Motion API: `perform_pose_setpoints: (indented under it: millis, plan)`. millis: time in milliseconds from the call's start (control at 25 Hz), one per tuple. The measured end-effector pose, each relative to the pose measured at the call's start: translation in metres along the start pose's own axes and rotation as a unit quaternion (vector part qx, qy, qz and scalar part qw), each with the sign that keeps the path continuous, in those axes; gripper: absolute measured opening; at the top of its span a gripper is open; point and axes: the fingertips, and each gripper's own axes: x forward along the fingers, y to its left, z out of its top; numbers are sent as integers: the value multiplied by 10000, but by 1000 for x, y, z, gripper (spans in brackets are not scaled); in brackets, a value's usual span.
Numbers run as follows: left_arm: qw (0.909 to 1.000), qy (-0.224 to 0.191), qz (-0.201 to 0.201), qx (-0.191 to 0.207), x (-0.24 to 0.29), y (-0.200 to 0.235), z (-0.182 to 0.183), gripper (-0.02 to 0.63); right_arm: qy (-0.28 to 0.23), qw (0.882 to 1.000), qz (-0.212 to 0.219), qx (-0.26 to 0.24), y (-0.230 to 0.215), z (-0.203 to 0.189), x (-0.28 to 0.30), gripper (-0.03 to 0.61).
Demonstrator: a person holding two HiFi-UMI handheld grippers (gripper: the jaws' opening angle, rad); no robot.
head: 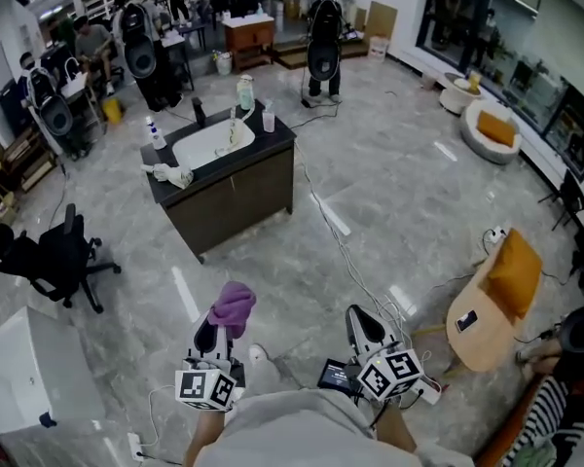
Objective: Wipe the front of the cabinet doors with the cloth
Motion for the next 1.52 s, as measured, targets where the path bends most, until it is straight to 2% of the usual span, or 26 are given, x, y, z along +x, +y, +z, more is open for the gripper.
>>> perform_pose_setpoints:
  millis: [200, 440, 600, 800, 1040, 1160, 1280, 1520]
  plan:
    - [9999, 12, -83, -78, 57, 46, -2, 52, -139, 9999, -67, 4, 0, 12, 67, 26]
    - [9981, 181, -518, -274, 131, 89, 3, 52, -92, 9995, -290, -105, 6, 24, 145, 26]
    - [9961, 276, -824, -126, 169, 111, 6, 52, -146, 9983, -563, -97, 0, 30, 179, 26]
    - [9965, 323, -728, -237, 202, 139, 0, 52, -27, 9969, -767, -142, -14, 29, 207, 26]
    - [9963, 475, -680, -243, 249, 135, -15, 52, 24, 9968, -792, -103, -56, 37, 240, 26]
    - [9974, 486, -500, -175, 277, 131, -21, 52, 117, 9981, -599, -82, -84, 41, 266, 26]
    - [9988, 425, -157, -186, 301, 121, -20, 52, 267, 9991, -333, -55, -118, 50, 291, 26]
    - [9975, 266, 624, -206, 343, 110, -25, 52, 420, 9977, 499, -168, -174, 65, 356, 26]
